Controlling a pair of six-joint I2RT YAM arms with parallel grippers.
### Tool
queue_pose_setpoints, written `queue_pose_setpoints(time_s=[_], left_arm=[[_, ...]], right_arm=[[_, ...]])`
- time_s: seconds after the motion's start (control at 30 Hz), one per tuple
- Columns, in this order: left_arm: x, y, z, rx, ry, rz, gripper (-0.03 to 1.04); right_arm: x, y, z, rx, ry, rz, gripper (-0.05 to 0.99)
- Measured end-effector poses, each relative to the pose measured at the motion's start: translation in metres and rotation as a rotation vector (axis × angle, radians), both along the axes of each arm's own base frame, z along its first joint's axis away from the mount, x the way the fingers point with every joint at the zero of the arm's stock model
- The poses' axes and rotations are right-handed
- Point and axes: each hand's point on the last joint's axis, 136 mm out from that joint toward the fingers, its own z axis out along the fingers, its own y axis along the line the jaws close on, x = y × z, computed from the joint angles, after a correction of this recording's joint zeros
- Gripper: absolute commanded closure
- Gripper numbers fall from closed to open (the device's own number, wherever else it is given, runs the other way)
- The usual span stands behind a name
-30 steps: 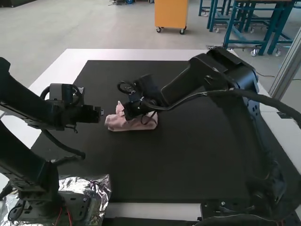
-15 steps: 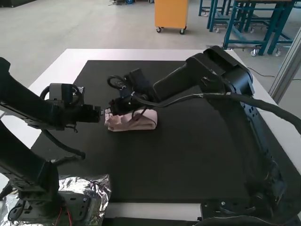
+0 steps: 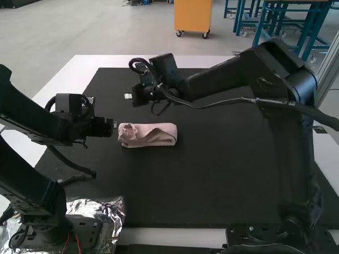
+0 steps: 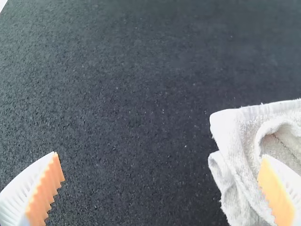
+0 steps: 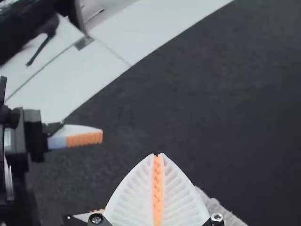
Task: Fold the towel.
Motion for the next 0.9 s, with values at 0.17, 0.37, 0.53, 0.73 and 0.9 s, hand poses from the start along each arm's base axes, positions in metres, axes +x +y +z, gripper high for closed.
queue_pose_setpoints(time_s=[0.17, 0.37, 0.53, 0.73, 0.9], left_arm=[[0.000, 0.001, 0.000, 0.003, 0.000, 0.006, 0.04], [0.000, 0.002, 0.000, 0.007, 0.000, 0.012, 0.04], [0.001, 0.007, 0.001, 0.033, -0.006, 0.029, 0.04], [0.005, 0.021, 0.006, 0.116, -0.032, 0.075, 0.04], [0.003, 0.025, 0.004, 0.139, -0.021, 0.086, 0.04]], right_arm=[[0.017, -0.032, -0.027, 0.001, -0.010, -0.058, 0.96], [0.025, -0.053, -0.067, -0.015, 0.004, -0.096, 0.96], [0.026, -0.052, -0.096, -0.023, 0.021, -0.099, 0.96], [0.027, -0.051, -0.116, -0.024, 0.046, -0.105, 0.96], [0.025, -0.048, -0.125, -0.021, 0.053, -0.102, 0.96]])
